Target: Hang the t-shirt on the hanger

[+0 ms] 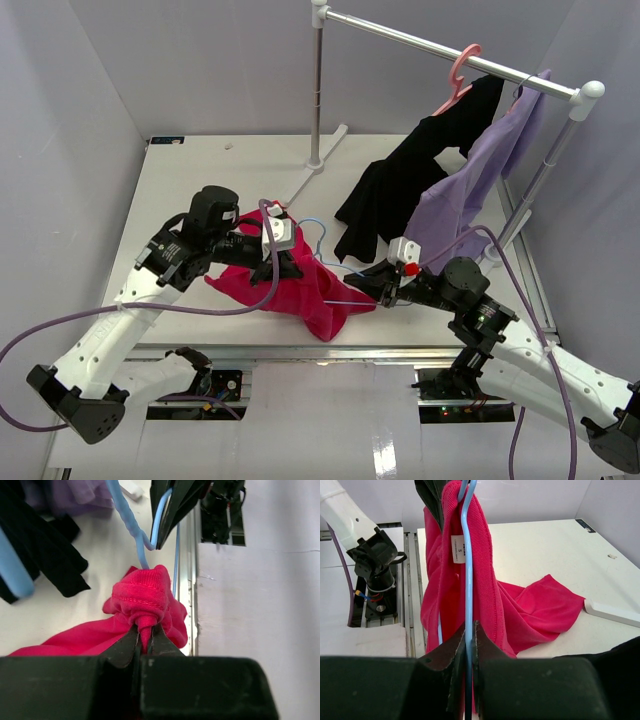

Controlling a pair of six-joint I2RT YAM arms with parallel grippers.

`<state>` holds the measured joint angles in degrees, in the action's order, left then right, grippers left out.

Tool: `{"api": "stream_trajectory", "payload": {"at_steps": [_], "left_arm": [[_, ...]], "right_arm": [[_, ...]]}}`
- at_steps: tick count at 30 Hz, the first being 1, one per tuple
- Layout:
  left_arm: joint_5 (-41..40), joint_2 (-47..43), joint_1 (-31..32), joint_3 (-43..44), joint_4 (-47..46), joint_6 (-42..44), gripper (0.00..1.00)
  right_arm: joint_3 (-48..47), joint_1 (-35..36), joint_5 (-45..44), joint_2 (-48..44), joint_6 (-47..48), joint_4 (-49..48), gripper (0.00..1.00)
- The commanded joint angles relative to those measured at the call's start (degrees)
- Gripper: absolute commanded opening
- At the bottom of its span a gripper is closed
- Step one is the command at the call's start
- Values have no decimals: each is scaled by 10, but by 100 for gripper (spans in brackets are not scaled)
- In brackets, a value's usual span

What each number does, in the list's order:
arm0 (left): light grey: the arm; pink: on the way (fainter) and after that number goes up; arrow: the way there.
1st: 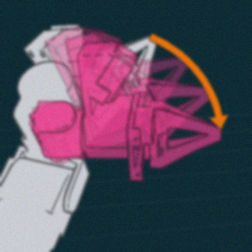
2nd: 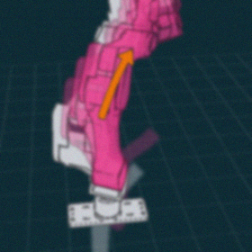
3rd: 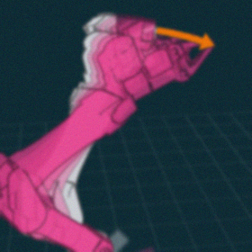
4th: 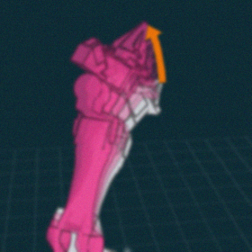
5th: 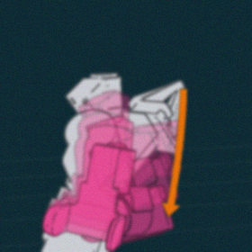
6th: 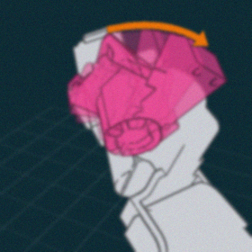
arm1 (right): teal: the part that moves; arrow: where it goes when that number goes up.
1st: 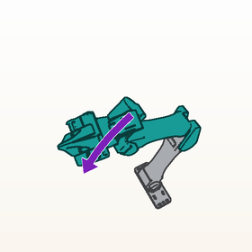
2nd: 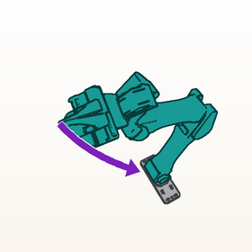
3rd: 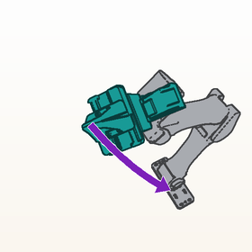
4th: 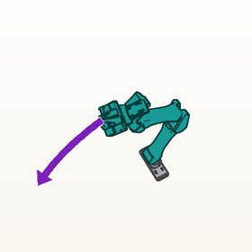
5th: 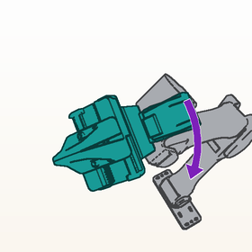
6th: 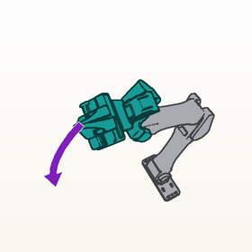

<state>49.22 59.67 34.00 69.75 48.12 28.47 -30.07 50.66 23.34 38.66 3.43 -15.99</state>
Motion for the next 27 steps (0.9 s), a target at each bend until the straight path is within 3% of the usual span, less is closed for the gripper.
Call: {"api": "stream_trajectory", "payload": {"at_steps": [1,2,4,7,9,12,18,24,27], "left_arm": [[-34,-41,0,-44,-72,-21,0],[-50,-43,0,-50,-81,-30,0],[-127,-49,0,-61,-110,-63,0],[-231,-68,0,-76,-145,-98,0],[-268,-91,0,-86,-160,-121,0],[-281,-138,0,-104,-188,-145,0],[-291,-231,0,-181,-296,-239,0],[-260,-261,0,-194,-307,-270,0],[-250,-283,0,-204,-317,-278,0]], "right_arm": [[-40,3,-18,0,-15,-42,19],[-40,3,-39,1,-21,-41,32],[-41,2,-76,3,-34,-36,49],[-41,2,-111,-4,-74,-29,64],[-43,2,-148,-13,-94,-23,70],[-36,2,-199,-27,-147,-21,68],[5,4,-223,-30,-225,-66,56],[-30,38,-270,80,-234,-92,52],[-41,94,-333,116,-220,-123,47]]}}
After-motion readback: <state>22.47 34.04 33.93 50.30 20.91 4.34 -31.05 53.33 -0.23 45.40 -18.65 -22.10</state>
